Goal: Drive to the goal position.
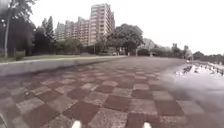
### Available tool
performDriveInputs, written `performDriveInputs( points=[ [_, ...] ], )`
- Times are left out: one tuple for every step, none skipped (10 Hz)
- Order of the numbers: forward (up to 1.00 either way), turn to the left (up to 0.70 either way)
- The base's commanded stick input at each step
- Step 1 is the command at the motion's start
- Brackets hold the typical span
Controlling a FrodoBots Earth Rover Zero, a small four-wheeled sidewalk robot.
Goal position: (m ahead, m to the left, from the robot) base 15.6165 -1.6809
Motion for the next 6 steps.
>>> performDriveInputs(
  points=[
    [0.5,0.0],
    [0.5,0.0],
    [0.5,0.0],
    [0.5,0.0],
    [0.5,0.0],
    [0.5,0.0]
  ],
)
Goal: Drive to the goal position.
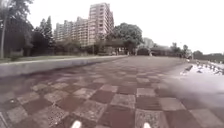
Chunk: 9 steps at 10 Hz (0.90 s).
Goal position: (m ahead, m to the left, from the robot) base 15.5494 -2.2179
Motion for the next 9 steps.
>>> performDriveInputs(
  points=[
    [0.5,-0.18],
    [0.5,-0.47],
    [0.5,-0.5],
    [0.5,-0.5],
    [0.5,-0.5],
    [0.5,-0.31],
    [0.5,0.01],
    [0.5,0.0],
    [0.5,0.0]
  ],
)
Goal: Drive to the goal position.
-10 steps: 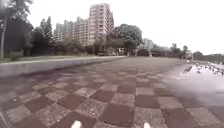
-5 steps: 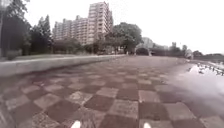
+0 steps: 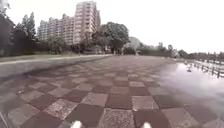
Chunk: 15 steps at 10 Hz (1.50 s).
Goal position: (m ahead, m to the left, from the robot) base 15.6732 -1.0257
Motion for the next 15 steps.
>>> performDriveInputs(
  points=[
    [0.5,0.0],
    [0.5,0.0],
    [0.5,0.0],
    [0.5,0.0],
    [0.5,0.0],
    [0.5,0.0],
    [0.5,0.0],
    [0.5,0.0],
    [0.5,0.0],
    [0.5,0.0],
    [0.5,0.0],
    [0.5,0.0],
    [0.5,0.0],
    [0.5,0.0],
    [0.5,0.0]
  ],
)
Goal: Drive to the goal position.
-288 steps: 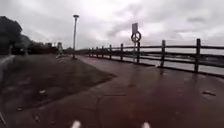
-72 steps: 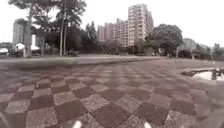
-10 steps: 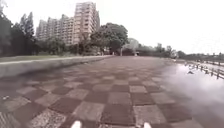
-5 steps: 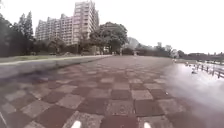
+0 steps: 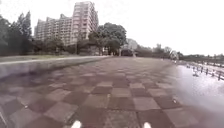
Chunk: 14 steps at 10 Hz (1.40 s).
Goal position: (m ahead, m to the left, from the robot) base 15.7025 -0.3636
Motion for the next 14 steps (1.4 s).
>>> performDriveInputs(
  points=[
    [0.5,0.0],
    [0.5,0.0],
    [0.5,0.0],
    [0.5,0.0],
    [0.5,0.0],
    [0.5,0.0],
    [0.5,0.0],
    [0.5,0.0],
    [0.5,0.0],
    [0.5,0.0],
    [0.5,0.0],
    [0.5,0.0],
    [0.5,0.0],
    [0.5,0.0]
  ],
)
